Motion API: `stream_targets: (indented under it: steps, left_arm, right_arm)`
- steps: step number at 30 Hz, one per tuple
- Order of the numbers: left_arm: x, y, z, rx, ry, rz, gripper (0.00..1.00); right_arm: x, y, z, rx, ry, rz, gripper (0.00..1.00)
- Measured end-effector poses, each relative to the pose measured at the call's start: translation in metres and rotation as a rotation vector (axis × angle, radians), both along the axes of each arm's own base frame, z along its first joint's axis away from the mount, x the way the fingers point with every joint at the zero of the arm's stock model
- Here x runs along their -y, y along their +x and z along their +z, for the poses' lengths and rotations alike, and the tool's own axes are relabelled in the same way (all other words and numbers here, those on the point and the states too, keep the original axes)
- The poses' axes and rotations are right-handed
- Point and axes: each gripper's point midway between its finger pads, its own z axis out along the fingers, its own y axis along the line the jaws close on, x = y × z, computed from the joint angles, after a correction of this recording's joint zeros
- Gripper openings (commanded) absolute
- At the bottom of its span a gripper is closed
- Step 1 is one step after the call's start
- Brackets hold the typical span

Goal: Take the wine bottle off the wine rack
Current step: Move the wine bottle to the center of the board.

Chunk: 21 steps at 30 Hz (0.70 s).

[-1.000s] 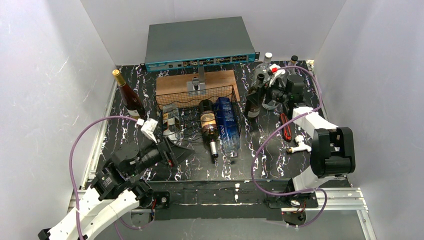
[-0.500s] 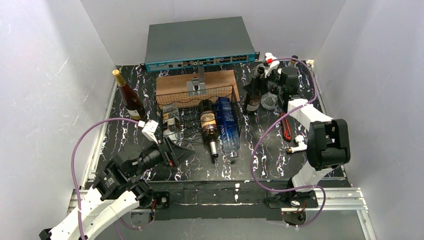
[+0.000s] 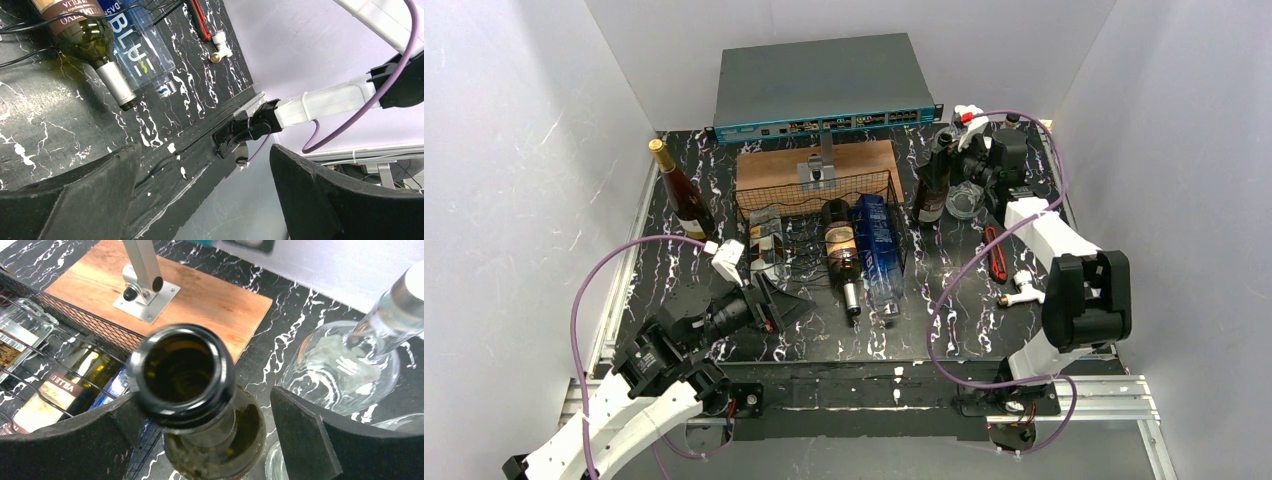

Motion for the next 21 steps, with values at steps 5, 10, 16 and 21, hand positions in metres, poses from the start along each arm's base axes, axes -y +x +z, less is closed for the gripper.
stream_targets:
  steps: [5, 10, 16, 21]
  left_arm:
    - [0.0, 0.0, -0.002, -0.024, -0.019, 0.011, 0.99]
    - [0.001, 0.0, -0.009, -0.054, -0.043, 0.027, 0.99]
    - [0.0, 0.001, -0.013, -0.063, -0.031, 0.035, 0.99]
    - [-0.002, 0.003, -0.014, -0.074, 0.019, 0.042, 0.99]
  right_arm:
    - [0.004, -0.012, 0.029, 0.059, -0.013, 0.004, 1.0]
    - [0.009, -0.026, 0.049, 0.096, -0.037, 0.007, 1.0]
    - [0.022, -0.046, 0.061, 0.105, -0.073, 0.001, 1.0]
    - [0.034, -0.067, 0.072, 0.109, -0.102, 0.002, 1.0]
